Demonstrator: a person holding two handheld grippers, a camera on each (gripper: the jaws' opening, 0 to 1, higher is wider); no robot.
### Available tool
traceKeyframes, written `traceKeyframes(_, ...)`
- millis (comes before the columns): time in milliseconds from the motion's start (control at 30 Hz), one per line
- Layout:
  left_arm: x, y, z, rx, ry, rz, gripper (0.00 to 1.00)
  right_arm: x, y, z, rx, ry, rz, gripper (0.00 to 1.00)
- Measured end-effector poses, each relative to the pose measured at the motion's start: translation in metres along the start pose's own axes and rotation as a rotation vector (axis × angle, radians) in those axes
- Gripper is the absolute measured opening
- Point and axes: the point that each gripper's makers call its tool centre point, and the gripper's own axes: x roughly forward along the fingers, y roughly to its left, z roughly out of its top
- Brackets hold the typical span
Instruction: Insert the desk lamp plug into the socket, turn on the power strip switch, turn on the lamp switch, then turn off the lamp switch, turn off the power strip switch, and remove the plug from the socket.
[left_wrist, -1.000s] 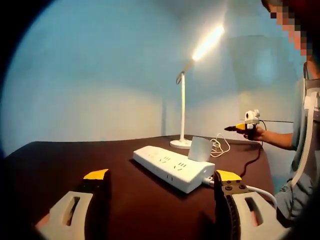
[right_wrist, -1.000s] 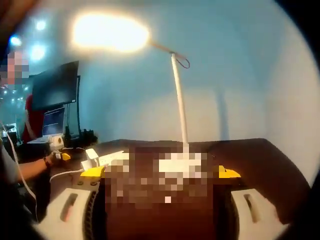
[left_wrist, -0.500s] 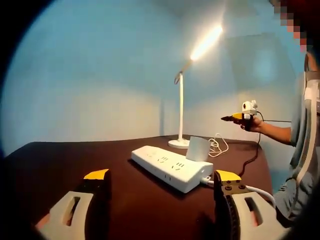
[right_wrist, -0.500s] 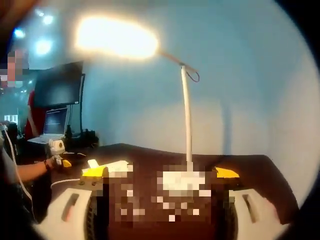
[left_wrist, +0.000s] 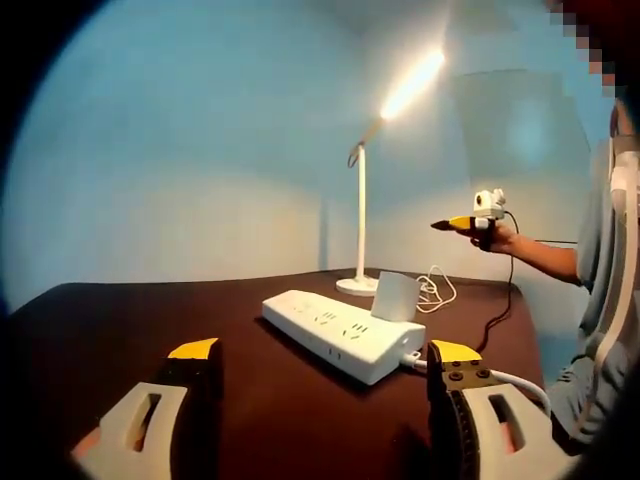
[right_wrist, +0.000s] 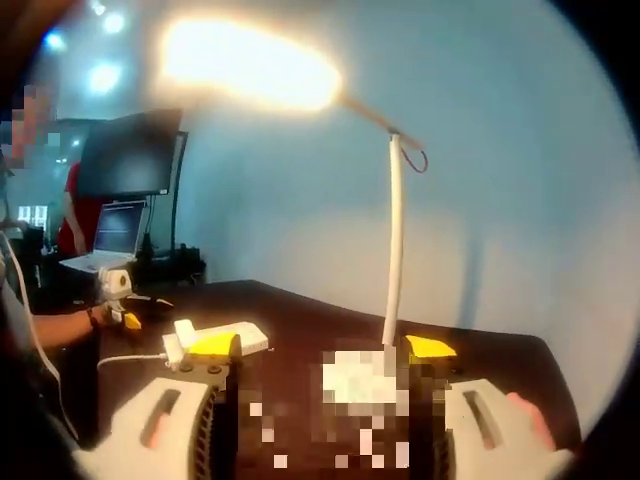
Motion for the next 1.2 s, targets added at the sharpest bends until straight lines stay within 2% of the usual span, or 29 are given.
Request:
traceKeyframes(367, -0.001, 0.000, 0.001, -0.013, -0.006, 0.001, 0.80, 0.029, -0.007, -0.005, -0.010, 0.004, 0.039, 0.49)
traceKeyframes(467, -0.002, 0.002, 0.000, -0.012, -0.003, 0.006, 0.79, 0.036, -0.012, -0.007, -0.010, 0.009, 0.038, 0.42)
traceKeyframes(1200, -0.003, 0.004, 0.000, -0.020, 0.002, 0.012, 0.78, 0.066, -0.036, -0.044, 0.076, 0.050, 0.034, 0.33)
